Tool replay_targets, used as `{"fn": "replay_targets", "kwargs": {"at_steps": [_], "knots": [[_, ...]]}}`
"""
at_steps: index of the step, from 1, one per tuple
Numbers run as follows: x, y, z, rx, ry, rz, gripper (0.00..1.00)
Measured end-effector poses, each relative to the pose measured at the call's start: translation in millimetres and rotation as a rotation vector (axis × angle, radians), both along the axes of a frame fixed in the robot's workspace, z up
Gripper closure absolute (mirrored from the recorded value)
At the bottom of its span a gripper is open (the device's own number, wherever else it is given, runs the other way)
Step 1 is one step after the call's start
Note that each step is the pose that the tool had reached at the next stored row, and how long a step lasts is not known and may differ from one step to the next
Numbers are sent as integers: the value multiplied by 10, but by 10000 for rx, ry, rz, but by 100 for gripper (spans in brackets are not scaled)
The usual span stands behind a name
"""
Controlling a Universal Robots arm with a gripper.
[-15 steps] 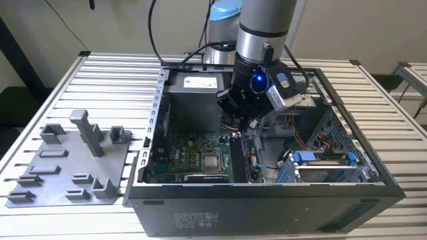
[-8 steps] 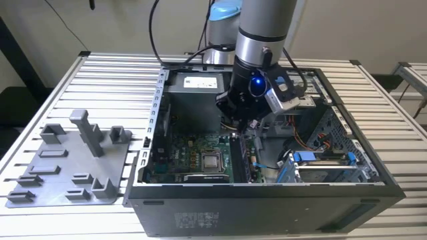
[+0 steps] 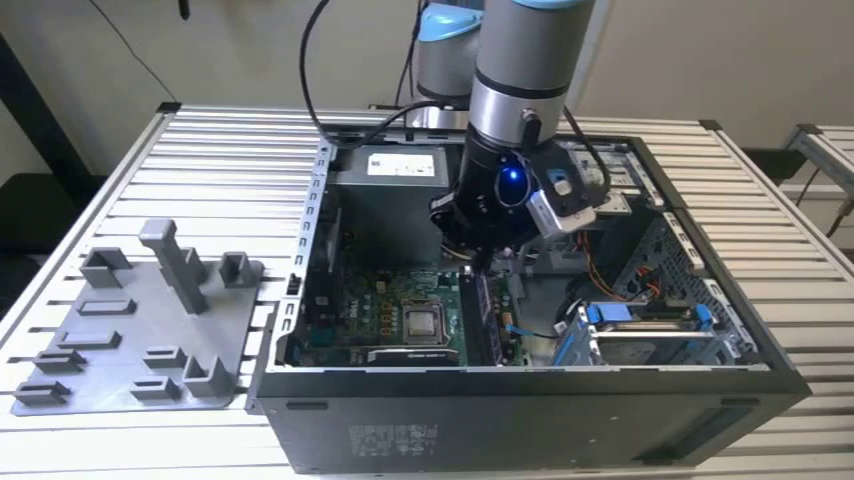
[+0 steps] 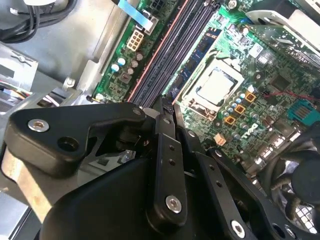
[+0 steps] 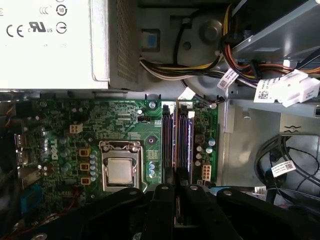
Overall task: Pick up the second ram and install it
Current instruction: 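Insert the second ram into the second slot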
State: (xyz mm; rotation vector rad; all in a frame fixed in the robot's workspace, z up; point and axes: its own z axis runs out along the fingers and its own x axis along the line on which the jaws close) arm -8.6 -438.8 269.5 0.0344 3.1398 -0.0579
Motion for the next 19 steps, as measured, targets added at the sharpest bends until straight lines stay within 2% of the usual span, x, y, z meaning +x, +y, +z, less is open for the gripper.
{"fn": "replay_targets", "kwargs": {"at_steps": [6,15,19], "knots": [[-7,-22,-66,0,10,-42,86],[-16,-114,-158,9,24,-86,86],[-17,-132,-222,9,25,-112,86]]}}
